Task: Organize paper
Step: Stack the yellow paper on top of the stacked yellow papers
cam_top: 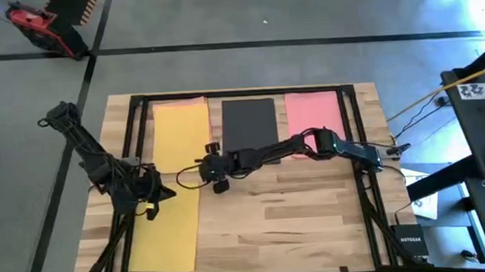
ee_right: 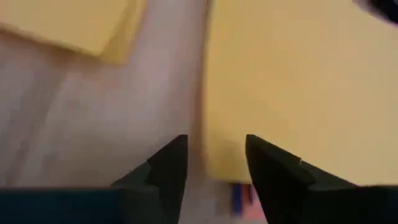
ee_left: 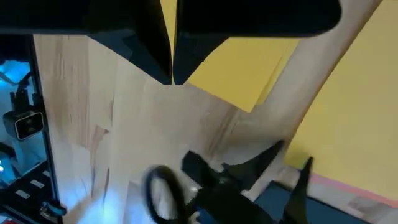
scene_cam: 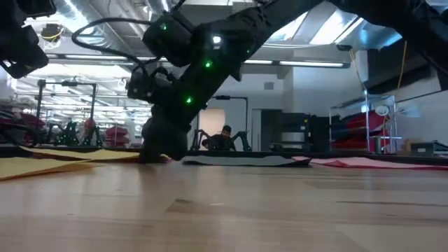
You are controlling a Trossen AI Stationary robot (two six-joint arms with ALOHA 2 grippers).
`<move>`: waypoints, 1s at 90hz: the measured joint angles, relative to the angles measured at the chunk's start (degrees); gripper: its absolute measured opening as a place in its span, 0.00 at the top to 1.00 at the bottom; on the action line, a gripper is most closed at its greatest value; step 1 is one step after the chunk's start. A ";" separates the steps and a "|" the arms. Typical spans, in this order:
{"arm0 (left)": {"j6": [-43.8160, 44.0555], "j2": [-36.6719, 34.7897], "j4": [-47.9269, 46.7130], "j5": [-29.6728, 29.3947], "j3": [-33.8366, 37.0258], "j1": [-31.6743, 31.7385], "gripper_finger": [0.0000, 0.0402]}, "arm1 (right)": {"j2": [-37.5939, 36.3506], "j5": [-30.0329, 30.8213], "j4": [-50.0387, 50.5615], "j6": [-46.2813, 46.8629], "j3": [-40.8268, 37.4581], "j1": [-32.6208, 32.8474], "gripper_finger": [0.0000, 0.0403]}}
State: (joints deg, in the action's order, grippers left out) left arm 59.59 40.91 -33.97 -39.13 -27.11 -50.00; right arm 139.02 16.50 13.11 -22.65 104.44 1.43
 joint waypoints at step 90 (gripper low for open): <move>-10.32 -11.73 -0.27 -2.29 -7.50 13.62 1.00 | 0.00 -19.21 12.49 8.96 18.30 11.90 1.00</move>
State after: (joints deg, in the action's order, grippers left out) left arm 49.27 29.17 -34.23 -41.42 -34.61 -36.38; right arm 139.02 -2.71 25.61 -13.69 122.74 13.32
